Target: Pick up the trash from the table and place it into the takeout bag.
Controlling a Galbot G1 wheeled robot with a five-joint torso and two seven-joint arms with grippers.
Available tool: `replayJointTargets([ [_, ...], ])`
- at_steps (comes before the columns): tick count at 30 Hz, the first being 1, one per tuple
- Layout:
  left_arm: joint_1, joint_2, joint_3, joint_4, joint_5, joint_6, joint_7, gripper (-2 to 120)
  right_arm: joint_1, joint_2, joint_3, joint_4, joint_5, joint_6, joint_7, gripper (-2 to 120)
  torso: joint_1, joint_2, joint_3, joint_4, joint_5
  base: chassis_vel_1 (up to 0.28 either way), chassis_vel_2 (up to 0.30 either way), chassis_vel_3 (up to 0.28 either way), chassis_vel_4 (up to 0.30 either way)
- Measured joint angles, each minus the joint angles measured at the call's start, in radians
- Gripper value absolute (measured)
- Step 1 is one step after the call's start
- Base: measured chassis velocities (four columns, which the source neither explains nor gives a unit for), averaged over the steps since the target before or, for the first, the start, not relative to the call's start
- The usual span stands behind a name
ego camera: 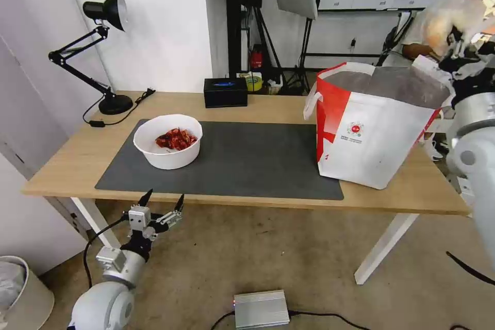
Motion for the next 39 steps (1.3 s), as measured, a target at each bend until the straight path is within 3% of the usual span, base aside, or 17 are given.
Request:
replayJointTargets([
  [9, 0.004, 0.007, -0.003, 0.003, -0.012, -0.005, 0.003, 100, -0.042, -0.004, 0.030, 0.027, 0.053, -0.097, 0.034, 0, 0.000, 0.000, 0.000, 0.0002, 0.0001, 0.000, 0.000, 0.000, 0.000],
  [12, 0.008, 0.005, -0.006, 0.001, -0.012, -0.007, 0.004, 100, -0.050, -0.008, 0.036, 0.035, 0.066, -0.105, 0.045, 8, 0.000, 0.000, 0.000, 0.0002, 0.0000, 0.000, 0.000, 0.000, 0.000],
  [30, 0.020, 0.000, -0.005, -0.027, -0.011, -0.012, 0.006, 100, -0.155, -0.015, 0.079, 0.109, 0.114, -0.133, 0.123, 77, 0.000, 0.000, 0.000, 0.0002, 0.0001, 0.000, 0.000, 0.000, 0.000],
  [39, 0.021, -0.005, -0.002, -0.031, -0.011, -0.012, 0.006, 100, -0.143, -0.003, 0.070, 0.107, 0.161, -0.140, 0.186, 100, 0.000, 0.000, 0.000, 0.0002, 0.0000, 0.000, 0.000, 0.000, 0.000],
])
